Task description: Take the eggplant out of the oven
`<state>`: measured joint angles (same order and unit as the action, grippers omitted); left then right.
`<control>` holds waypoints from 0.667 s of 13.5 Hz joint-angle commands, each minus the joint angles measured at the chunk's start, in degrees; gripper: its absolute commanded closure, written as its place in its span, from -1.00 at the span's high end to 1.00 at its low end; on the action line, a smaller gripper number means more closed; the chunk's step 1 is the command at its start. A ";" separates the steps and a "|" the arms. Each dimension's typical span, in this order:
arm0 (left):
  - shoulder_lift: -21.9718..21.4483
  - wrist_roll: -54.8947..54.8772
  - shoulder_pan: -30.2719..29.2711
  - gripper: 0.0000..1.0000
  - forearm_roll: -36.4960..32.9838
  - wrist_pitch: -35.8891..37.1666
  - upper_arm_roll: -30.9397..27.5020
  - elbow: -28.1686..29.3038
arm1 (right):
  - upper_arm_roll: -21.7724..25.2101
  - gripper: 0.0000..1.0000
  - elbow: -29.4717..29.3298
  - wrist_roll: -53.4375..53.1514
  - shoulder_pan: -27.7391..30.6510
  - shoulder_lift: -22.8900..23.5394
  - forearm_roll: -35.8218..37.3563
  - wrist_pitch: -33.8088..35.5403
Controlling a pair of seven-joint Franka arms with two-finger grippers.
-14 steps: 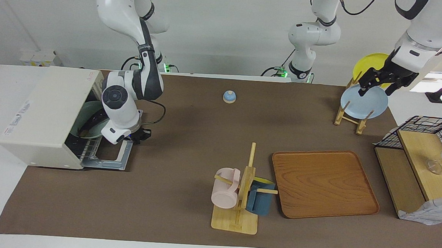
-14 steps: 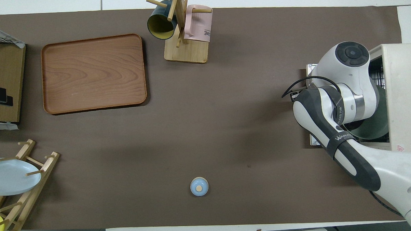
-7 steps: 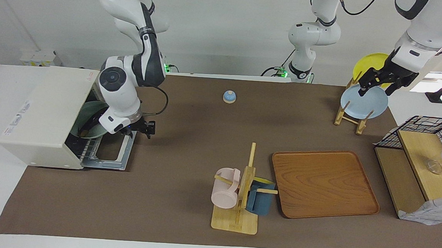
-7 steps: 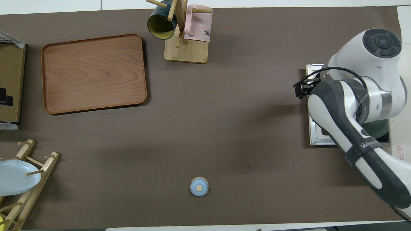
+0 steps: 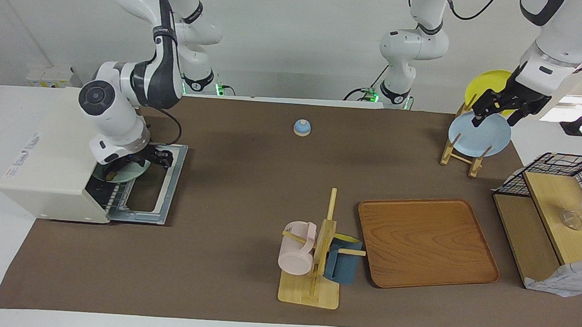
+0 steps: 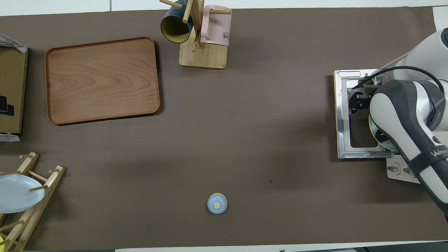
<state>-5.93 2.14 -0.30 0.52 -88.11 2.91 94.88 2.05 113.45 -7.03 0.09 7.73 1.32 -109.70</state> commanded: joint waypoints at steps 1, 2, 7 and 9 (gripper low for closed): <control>-0.66 0.50 -0.31 1.00 0.18 0.92 0.17 0.04 | -0.64 0.35 2.04 -0.36 1.32 -1.48 -0.44 -0.16; -0.66 0.50 -0.31 1.00 0.18 0.92 0.17 0.04 | -0.55 0.32 2.39 0.25 1.58 -1.49 -0.10 -0.25; -0.66 0.50 -0.31 1.00 0.18 0.83 0.17 0.04 | -0.55 0.03 7.75 2.28 1.58 -2.63 3.85 -6.31; -0.66 0.50 -0.31 1.00 0.27 0.92 0.17 0.04 | -0.64 -0.37 7.75 2.54 1.24 -2.63 5.87 -6.05</control>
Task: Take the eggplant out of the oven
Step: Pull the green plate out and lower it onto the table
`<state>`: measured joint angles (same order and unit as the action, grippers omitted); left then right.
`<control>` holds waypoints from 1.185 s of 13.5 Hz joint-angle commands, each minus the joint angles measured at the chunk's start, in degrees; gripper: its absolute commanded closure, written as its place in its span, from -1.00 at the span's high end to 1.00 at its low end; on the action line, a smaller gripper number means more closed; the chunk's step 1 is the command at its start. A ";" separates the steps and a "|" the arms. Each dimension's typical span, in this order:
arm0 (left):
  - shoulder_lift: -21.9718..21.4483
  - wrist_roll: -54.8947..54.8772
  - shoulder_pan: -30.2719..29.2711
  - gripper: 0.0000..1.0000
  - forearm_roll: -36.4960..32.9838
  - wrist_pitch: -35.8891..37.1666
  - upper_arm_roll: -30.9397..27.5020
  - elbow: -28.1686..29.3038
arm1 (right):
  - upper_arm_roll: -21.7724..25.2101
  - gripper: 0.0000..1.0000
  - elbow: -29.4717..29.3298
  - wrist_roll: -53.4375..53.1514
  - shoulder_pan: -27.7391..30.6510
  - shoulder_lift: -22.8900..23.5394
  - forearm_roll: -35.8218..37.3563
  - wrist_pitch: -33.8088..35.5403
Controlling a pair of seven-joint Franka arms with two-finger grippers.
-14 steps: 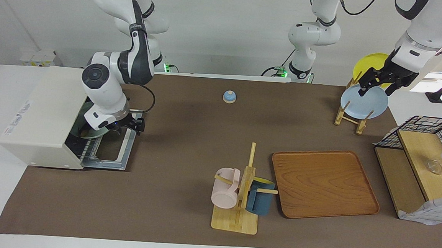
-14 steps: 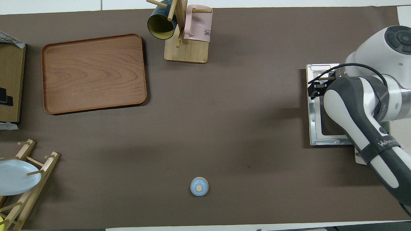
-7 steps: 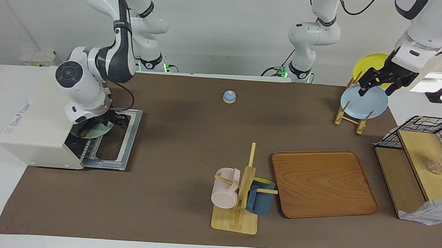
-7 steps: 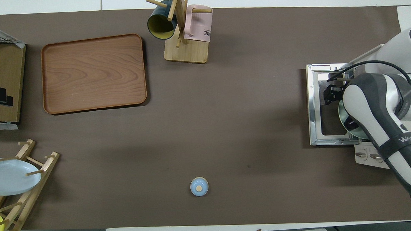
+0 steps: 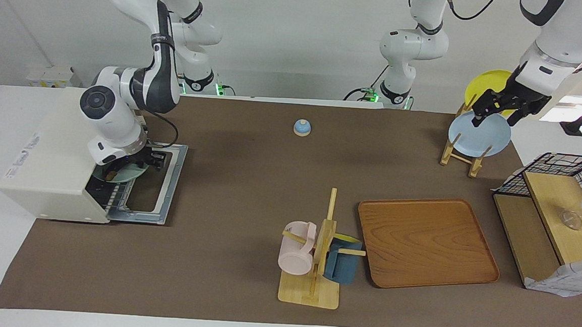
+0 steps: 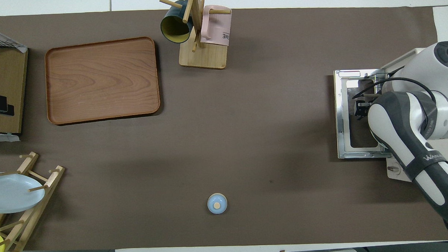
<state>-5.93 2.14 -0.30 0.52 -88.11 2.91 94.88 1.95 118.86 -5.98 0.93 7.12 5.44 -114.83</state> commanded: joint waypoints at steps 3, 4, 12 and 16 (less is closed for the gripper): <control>-0.66 0.50 -0.31 1.00 0.18 0.83 0.17 0.04 | -0.72 -1.00 1.29 0.97 -2.41 -2.02 3.86 1.53; -0.66 0.50 -0.31 1.00 0.27 0.92 0.17 0.04 | -0.72 -1.00 -0.45 0.62 -3.73 -1.67 4.05 3.37; -0.66 0.50 -0.31 1.00 0.27 0.92 0.17 0.04 | -0.98 -1.00 -21.52 -23.68 -27.00 11.21 0.64 13.66; -0.75 0.24 -0.31 1.00 0.27 1.09 0.25 0.04 | -1.51 -1.00 -44.70 -39.26 -40.89 29.83 -3.07 16.83</control>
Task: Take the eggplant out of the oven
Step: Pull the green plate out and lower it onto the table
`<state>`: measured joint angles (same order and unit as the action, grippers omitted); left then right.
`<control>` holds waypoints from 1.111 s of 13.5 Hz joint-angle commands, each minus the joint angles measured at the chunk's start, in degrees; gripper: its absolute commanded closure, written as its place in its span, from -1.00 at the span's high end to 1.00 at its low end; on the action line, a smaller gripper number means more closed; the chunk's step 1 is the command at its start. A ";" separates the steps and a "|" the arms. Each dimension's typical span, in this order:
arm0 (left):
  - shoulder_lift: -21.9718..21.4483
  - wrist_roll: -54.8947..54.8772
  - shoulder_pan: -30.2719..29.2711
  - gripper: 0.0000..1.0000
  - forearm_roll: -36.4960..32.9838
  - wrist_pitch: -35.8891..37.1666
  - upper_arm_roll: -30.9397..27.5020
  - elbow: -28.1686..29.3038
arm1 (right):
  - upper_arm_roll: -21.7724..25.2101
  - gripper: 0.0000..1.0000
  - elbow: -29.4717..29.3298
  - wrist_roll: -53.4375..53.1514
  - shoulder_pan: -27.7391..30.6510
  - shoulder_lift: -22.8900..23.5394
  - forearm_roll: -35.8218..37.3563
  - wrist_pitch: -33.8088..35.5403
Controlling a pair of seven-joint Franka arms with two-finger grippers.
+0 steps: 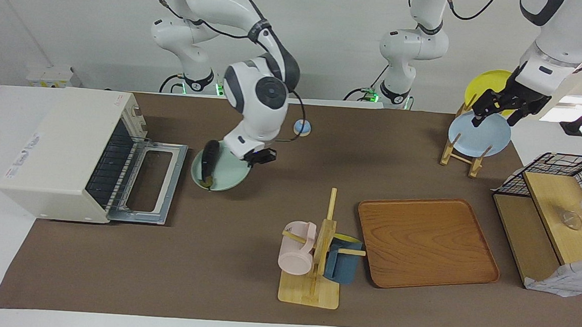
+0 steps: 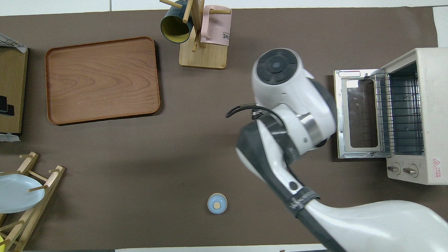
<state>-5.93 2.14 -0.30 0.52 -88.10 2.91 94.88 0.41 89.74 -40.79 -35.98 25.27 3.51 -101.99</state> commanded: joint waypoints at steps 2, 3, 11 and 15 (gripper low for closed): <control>-1.01 0.41 0.65 1.00 0.27 1.71 0.51 0.22 | -1.02 -1.00 -28.07 -11.47 -7.51 22.06 -1.58 1.90; -1.01 0.32 0.57 1.00 0.27 1.71 0.69 0.31 | -1.98 -1.00 -31.87 -13.68 -8.39 25.41 -1.58 -0.12; -6.80 0.94 0.74 1.00 0.27 11.12 0.69 3.01 | -6.12 -0.18 -32.09 -30.77 0.17 19.24 -9.74 -9.64; -15.09 16.00 17.90 1.00 2.91 -18.61 2.89 31.65 | -5.68 -0.16 -10.89 -8.20 8.80 2.64 -8.87 -4.44</control>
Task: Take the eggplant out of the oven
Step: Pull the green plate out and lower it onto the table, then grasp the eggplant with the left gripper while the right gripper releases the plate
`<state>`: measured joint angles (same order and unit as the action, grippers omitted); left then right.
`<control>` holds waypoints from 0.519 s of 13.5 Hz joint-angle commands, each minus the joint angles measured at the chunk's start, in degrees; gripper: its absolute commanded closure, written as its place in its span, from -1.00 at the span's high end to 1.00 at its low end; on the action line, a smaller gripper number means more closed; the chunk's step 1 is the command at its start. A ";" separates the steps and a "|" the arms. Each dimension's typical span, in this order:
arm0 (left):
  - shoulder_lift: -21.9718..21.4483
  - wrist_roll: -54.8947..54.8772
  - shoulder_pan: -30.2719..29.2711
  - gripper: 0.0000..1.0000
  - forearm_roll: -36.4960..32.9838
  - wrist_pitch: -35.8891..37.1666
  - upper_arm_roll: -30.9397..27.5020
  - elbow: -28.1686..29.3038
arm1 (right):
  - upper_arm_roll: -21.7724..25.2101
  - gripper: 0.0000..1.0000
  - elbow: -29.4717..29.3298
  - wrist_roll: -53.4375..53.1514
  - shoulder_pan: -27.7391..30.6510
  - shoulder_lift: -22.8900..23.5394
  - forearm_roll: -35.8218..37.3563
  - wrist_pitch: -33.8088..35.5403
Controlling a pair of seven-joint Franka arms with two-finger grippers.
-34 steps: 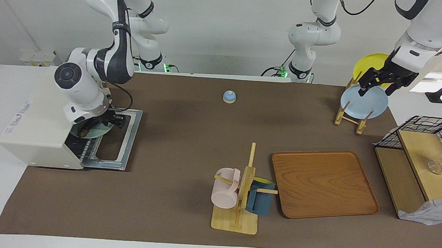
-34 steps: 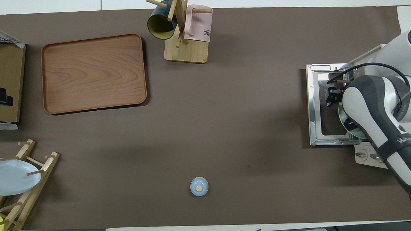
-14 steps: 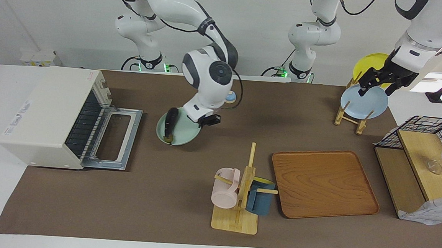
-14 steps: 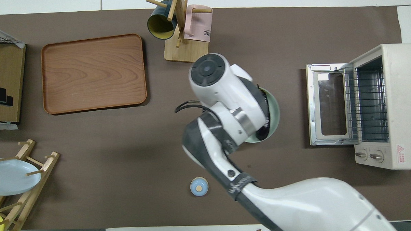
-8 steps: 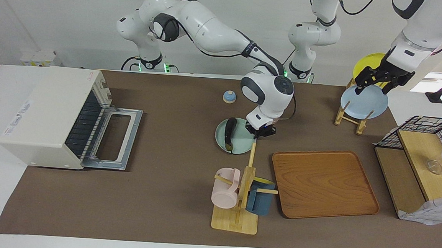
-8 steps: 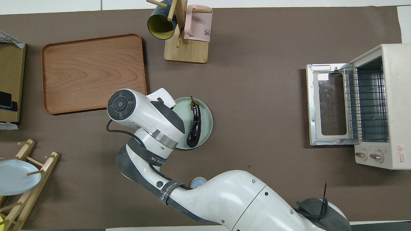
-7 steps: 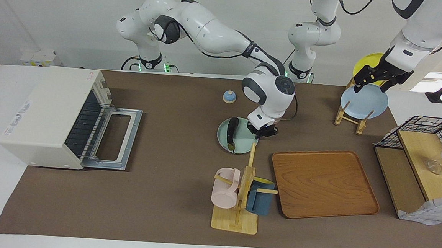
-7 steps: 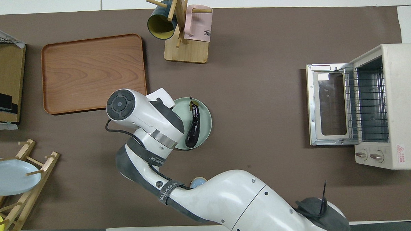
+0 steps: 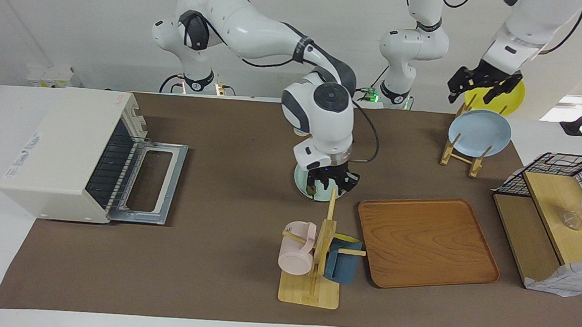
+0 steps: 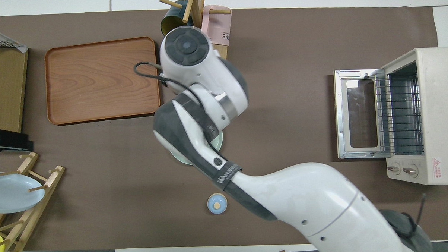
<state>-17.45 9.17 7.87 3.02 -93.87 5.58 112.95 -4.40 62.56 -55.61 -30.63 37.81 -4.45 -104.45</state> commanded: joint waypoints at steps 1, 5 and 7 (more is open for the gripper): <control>0.01 14.94 15.02 1.00 0.41 -19.27 0.22 14.83 | -0.87 -0.26 24.28 10.83 5.91 -14.29 -0.22 -3.55; 20.74 29.73 24.73 1.00 0.41 -45.20 0.22 13.79 | -0.96 -0.82 43.39 29.31 15.40 -22.50 10.48 -5.93; 25.34 32.40 26.58 0.99 0.41 -50.70 0.14 13.52 | -0.96 -0.83 51.05 32.92 19.18 -24.70 13.58 -11.98</control>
<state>3.44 39.56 32.82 3.38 -141.62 7.03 128.81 -4.38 103.71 -25.96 -14.51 17.95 6.79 -110.99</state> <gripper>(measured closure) 0.000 0.903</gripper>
